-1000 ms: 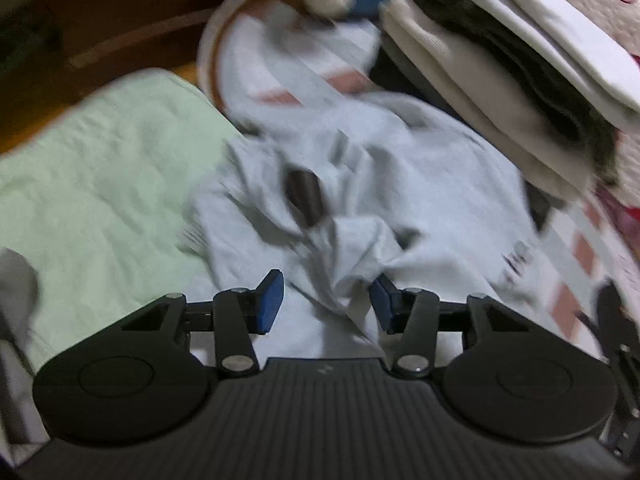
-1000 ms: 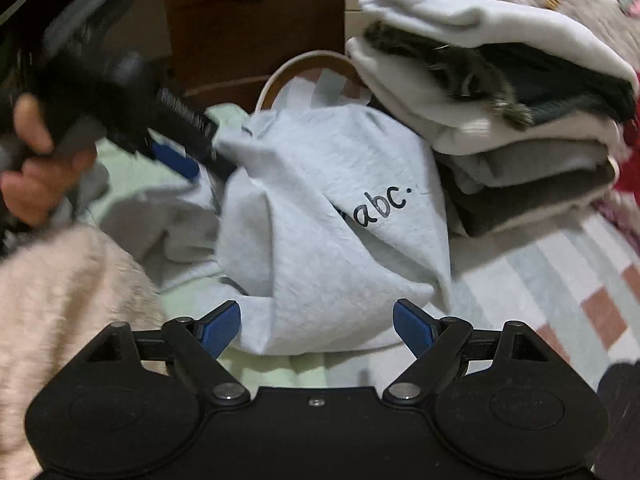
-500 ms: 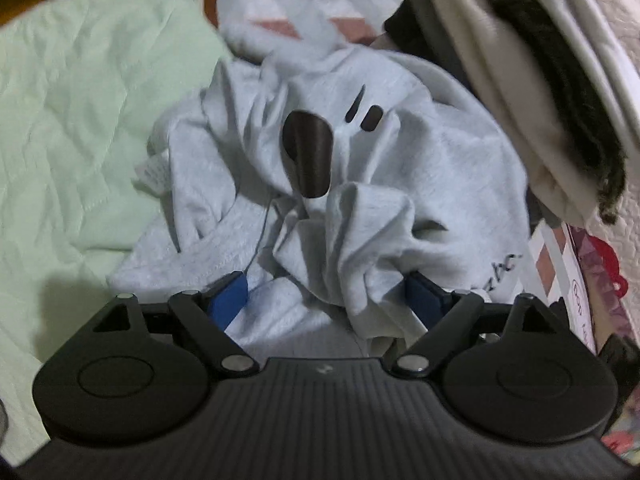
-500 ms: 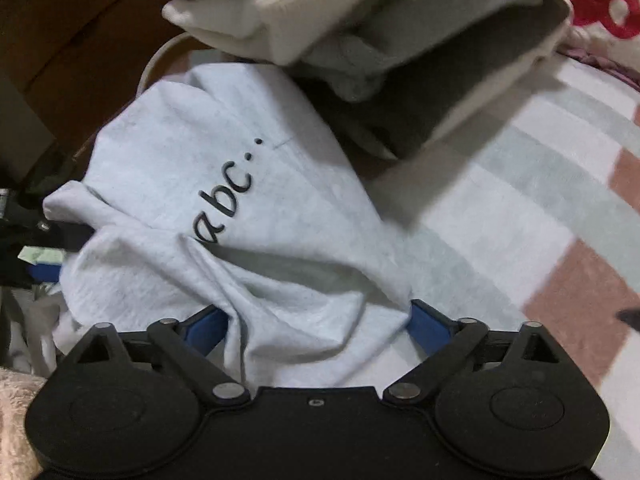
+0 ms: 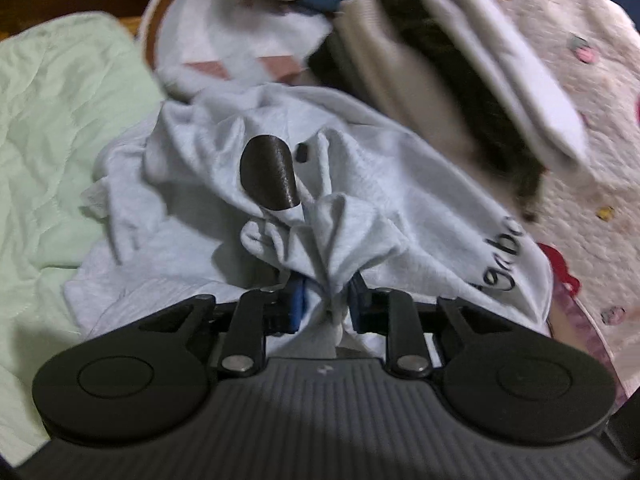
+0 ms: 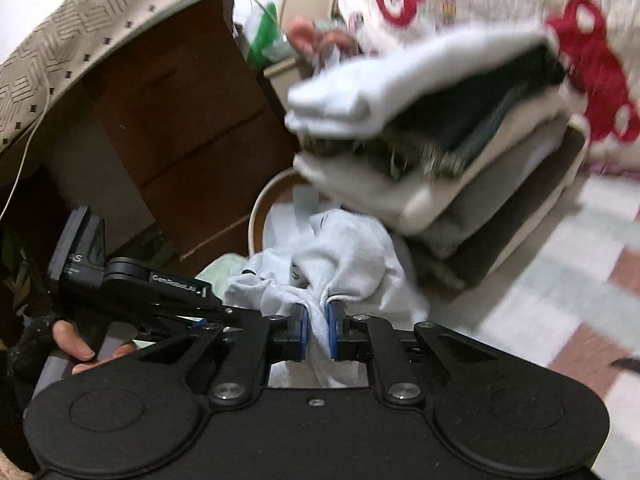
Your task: Fold clothes
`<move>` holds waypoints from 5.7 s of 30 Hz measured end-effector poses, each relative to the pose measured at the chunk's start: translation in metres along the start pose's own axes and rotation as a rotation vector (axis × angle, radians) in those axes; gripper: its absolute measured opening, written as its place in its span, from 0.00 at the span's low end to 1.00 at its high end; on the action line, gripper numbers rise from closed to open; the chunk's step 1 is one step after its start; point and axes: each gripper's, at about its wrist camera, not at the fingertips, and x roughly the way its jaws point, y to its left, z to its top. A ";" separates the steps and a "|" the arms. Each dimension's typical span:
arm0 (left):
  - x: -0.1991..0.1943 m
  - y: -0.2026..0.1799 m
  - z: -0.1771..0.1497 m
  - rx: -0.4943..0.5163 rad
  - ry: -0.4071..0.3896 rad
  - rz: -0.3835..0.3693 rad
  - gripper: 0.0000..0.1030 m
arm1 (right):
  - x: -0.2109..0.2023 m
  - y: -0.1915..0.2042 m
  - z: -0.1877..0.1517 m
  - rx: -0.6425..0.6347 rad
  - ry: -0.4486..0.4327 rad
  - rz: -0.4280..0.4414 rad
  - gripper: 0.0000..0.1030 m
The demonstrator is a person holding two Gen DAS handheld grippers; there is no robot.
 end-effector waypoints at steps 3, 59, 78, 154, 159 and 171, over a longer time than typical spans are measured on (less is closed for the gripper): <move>-0.011 -0.023 -0.012 0.069 -0.020 -0.032 0.16 | -0.022 -0.002 0.007 -0.016 -0.041 -0.079 0.12; -0.059 -0.150 -0.058 0.738 -0.367 0.378 0.12 | -0.196 -0.096 0.005 -0.013 -0.375 -0.794 0.03; -0.087 -0.350 -0.033 0.852 -0.584 -0.079 0.12 | -0.353 -0.143 0.030 0.037 -0.635 -1.103 0.04; 0.139 -0.243 -0.092 0.806 -0.131 -0.052 0.09 | -0.268 -0.223 -0.134 0.573 -0.272 -0.767 0.08; 0.111 -0.243 -0.077 0.782 -0.209 -0.083 0.09 | -0.322 -0.170 -0.079 0.378 -0.386 -0.849 0.03; 0.094 -0.237 -0.057 0.751 -0.272 -0.063 0.08 | -0.387 -0.165 -0.072 0.316 -0.388 -1.021 0.04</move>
